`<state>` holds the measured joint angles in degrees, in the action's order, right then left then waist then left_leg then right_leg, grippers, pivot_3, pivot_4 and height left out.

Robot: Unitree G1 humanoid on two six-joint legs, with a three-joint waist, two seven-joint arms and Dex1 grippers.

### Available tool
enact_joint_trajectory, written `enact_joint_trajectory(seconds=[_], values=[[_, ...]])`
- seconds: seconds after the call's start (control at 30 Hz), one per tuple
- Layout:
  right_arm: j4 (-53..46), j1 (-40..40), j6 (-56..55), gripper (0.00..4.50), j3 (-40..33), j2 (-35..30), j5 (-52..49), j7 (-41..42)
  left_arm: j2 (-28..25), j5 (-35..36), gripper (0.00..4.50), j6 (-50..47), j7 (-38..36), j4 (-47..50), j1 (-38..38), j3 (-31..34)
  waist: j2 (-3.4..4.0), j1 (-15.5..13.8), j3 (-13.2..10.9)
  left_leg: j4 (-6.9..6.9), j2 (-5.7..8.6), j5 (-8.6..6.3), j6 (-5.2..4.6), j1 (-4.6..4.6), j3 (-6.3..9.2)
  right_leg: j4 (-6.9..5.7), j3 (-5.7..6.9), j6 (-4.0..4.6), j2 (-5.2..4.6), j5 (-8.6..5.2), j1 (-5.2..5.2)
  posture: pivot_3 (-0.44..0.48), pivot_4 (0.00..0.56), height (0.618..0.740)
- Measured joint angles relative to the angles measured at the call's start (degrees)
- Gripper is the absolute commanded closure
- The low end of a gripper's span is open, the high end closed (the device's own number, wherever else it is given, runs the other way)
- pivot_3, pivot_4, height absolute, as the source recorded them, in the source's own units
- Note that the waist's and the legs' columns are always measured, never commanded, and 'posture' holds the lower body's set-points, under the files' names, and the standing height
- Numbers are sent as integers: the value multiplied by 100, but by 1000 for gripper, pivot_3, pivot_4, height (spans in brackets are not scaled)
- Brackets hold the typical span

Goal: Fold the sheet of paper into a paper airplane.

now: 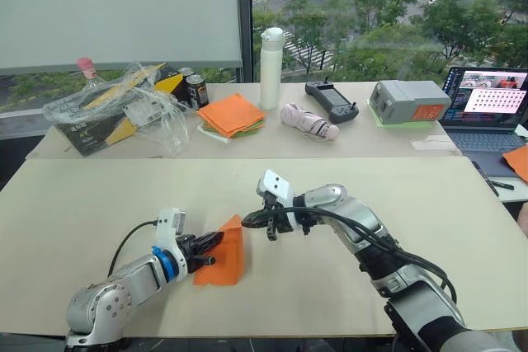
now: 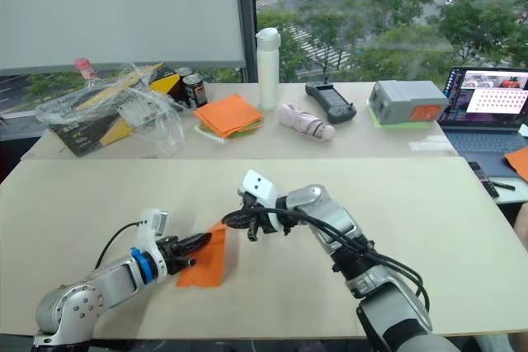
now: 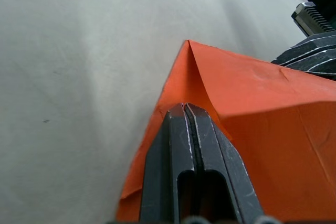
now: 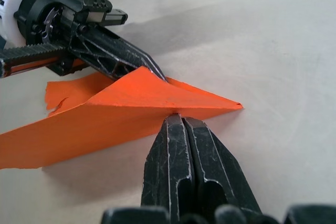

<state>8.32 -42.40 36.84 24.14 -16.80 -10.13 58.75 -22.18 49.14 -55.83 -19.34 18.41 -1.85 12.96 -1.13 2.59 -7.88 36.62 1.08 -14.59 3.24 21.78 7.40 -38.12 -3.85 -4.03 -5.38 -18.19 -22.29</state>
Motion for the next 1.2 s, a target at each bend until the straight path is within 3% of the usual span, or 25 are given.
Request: enact_joint_trajectory(seconds=[0.53, 0.9, 1.2], values=[[-150, 51, 15, 4499, 76, 38, -5, 15, 15, 66, 4485, 51, 40, 1, 101, 255, 0, 3, 0, 0, 0, 0, 0, 0, 1, -1, 0, 0, 0, 0, -1, 0, 150, 740], [-150, 53, 14, 4499, 108, 19, -5, 18, 135, 695, 4485, 22, 148, 7, 8, 661, -1, -2, 0, 2, 0, 0, 0, 2, 1, -1, 1, 0, -1, 0, -1, 0, 150, 740], [-150, 53, 14, 4499, 110, 9, -4, 17, 56, 892, 4485, 1, 151, 119, 86, 529, -1, 4, 0, 2, 0, 0, 0, 2, 1, -1, 1, 0, 0, 0, -1, 0, 150, 740]])
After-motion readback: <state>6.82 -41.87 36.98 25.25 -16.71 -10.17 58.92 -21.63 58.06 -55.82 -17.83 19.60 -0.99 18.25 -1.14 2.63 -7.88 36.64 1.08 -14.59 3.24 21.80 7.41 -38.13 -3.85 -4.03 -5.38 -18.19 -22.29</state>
